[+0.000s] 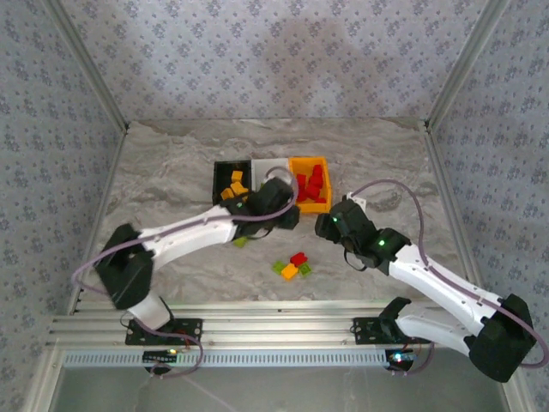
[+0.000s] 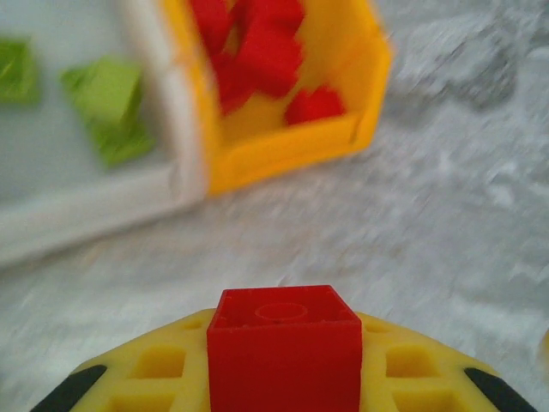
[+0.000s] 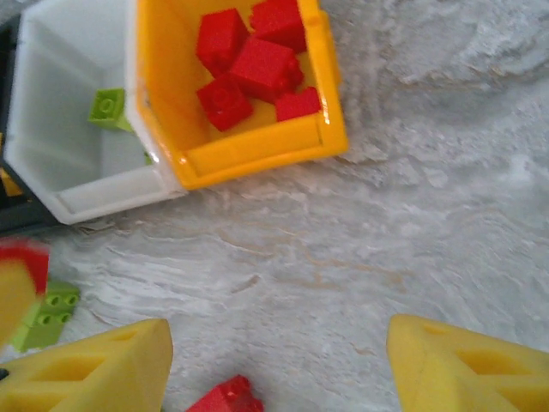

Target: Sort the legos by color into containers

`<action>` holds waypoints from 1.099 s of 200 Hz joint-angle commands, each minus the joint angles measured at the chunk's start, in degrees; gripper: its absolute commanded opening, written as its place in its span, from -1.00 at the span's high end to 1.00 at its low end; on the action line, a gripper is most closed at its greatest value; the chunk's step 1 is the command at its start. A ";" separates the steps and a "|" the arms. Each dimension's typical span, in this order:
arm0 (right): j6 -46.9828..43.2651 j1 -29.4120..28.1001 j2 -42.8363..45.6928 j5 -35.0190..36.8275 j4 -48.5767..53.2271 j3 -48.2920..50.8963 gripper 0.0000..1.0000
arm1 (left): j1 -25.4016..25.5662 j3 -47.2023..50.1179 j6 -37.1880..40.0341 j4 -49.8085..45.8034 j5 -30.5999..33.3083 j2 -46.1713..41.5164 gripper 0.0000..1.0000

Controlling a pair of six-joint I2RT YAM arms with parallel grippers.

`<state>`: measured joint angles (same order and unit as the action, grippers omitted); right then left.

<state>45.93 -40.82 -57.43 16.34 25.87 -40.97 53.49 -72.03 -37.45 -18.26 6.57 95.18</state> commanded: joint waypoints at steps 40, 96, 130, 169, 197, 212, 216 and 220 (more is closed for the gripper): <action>3.64 0.55 4.52 1.63 5.47 3.71 -0.38 | -5.51 -27.91 7.87 -8.97 -3.31 22.36 0.63; 2.68 0.64 3.95 -1.35 3.12 4.27 -0.40 | -6.80 -44.77 7.07 -14.34 -4.51 32.66 0.15; 0.63 0.60 2.00 -4.82 0.56 4.37 -0.41 | -6.45 -45.00 6.51 -13.19 -5.86 29.40 -0.35; -1.14 -0.02 -0.04 -8.15 -2.09 4.58 -0.41 | -5.75 -30.09 5.47 -5.58 -6.57 15.07 -0.86; -3.44 -1.85 -3.23 -11.69 -3.97 4.06 -0.42 | -4.27 -12.33 4.18 0.95 -5.35 0.07 -0.99; -4.46 -4.06 -6.05 -11.99 -4.32 3.31 -0.43 | -2.74 -2.52 3.06 2.83 -3.03 -8.03 -0.99; -4.68 -4.75 -6.85 -11.90 -4.45 3.18 -0.43 | -2.30 -0.11 2.57 3.01 -2.23 -10.12 -0.99; -4.91 -5.35 -7.71 -11.74 -4.52 2.90 -0.43 | -1.86 2.34 2.18 3.10 -1.56 -12.15 -0.99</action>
<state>43.94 -43.29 -61.60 6.63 22.44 -37.26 49.34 -80.79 -33.01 -19.73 1.56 93.47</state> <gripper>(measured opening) 0.713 0.993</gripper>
